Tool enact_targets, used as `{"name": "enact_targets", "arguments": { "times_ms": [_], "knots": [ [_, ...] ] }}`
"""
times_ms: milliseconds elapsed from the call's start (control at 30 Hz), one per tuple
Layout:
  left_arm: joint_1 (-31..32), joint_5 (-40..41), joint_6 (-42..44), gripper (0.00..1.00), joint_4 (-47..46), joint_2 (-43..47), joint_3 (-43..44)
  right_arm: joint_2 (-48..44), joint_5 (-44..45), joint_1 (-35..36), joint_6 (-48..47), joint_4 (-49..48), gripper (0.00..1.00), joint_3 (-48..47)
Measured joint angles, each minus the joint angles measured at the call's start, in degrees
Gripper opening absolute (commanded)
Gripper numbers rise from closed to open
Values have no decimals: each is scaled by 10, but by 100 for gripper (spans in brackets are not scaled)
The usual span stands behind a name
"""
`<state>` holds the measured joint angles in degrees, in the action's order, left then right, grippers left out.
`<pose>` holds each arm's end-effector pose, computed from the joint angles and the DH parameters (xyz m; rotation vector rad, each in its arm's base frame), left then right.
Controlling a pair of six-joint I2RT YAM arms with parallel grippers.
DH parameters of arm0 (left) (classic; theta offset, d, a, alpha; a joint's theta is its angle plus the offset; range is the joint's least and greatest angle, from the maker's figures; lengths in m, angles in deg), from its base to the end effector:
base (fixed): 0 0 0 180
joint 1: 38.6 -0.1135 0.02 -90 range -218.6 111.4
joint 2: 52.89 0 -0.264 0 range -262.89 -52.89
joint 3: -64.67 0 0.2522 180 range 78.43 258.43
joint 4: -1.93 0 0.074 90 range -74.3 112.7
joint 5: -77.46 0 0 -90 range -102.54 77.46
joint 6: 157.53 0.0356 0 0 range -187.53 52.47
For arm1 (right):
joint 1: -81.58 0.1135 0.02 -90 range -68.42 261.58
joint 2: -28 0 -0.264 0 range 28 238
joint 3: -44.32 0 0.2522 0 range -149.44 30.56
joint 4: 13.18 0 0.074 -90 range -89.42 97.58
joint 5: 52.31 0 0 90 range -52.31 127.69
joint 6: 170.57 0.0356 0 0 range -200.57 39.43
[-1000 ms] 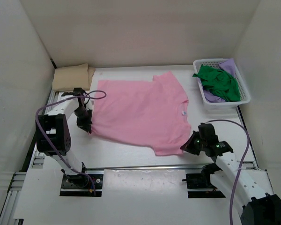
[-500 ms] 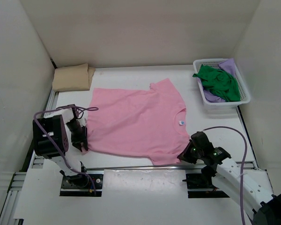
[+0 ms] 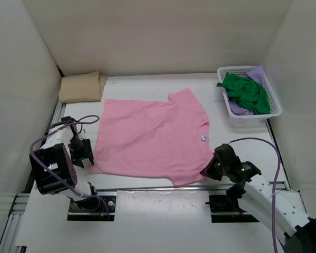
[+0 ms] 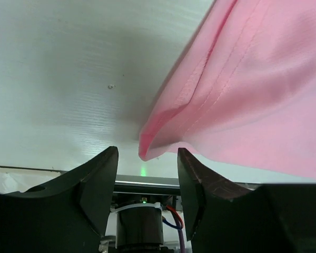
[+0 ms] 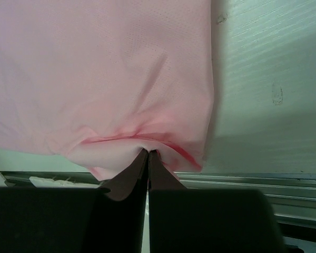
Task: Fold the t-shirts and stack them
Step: Grap the side of the flattened tshirt closest away from the robot with both arms
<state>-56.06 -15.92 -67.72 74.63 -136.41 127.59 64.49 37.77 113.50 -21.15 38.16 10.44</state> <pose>0.2105 0.0640 0.1777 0.4769 -3.0548 0.1036 0.1054 0.0656 0.1704 0.6268 2.5589 0.6120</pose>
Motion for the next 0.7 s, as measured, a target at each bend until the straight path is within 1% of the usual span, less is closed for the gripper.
{"name": "enact_targets", "arguments": {
  "times_ms": [167,433,500,533,567,600,633,667,700],
  "knots": [
    [0,-7,0,63,14,-36,-10,-6,1,0,0,1,0,1],
    [0,-33,0,64,8,-78,-11,-10,2,0,0,0,0,4],
    [2,-39,0,58,3,-80,-13,-10,2,0,0,0,0,4],
    [4,-40,-2,52,2,-82,-14,-10,2,0,0,0,0,4],
    [7,-40,-2,44,-3,-85,-17,-9,2,0,0,0,0,4],
    [12,-40,-3,27,-7,-89,-21,-9,2,0,0,0,0,4],
    [16,-39,-5,16,-7,-93,-22,-9,2,0,0,0,0,4],
    [19,-39,-4,10,-5,-96,-24,-9,2,0,0,0,0,4],
    [22,-40,-2,10,-5,-97,-27,-9,3,0,-1,0,0,4]
  ]
}}
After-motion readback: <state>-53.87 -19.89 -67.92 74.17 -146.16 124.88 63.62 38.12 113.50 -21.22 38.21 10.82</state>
